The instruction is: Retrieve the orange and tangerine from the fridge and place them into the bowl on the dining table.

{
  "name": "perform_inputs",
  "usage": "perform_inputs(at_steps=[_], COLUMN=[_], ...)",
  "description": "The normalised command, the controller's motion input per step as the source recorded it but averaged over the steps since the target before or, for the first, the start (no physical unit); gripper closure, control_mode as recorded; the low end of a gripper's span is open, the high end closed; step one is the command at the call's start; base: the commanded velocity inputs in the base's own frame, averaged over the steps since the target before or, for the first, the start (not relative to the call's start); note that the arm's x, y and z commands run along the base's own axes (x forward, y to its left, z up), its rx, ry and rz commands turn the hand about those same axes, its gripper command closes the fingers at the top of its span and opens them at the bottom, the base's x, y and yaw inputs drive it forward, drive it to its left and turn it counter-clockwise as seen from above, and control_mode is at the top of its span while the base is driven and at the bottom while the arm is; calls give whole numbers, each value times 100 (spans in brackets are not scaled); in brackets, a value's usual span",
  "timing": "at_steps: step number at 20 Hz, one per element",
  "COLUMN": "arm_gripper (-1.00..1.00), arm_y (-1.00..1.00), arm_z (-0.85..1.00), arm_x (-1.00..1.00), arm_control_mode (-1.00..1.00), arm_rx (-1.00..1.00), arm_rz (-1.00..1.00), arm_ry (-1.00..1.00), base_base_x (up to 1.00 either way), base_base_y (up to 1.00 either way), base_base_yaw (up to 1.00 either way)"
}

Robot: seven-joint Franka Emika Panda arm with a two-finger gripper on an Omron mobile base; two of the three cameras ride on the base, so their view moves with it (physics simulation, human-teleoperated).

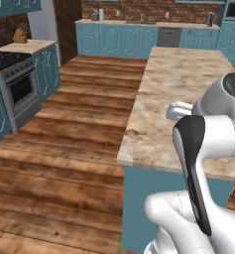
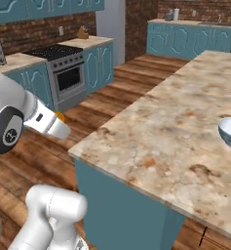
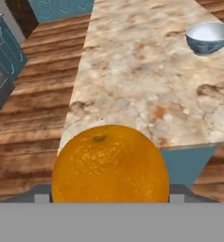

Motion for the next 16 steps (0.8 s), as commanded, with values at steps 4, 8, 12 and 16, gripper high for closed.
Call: perform_inputs(at_steps=[4,8,12,16], arm_gripper=[100,100,100,100], arm_y=[0,0,0,0], arm_z=[0,0,0,0], arm_x=[0,0,0,0], arm_control_mode=[100,100,100,100], arm_rx=[0,0,0,0], arm_rz=[0,0,0,0], arm_ry=[0,0,0,0], base_base_x=[-2,-1,0,0], base_base_y=[-100,-100,-100,-100], base_base_yaw=[-11,-17,-16,-9])
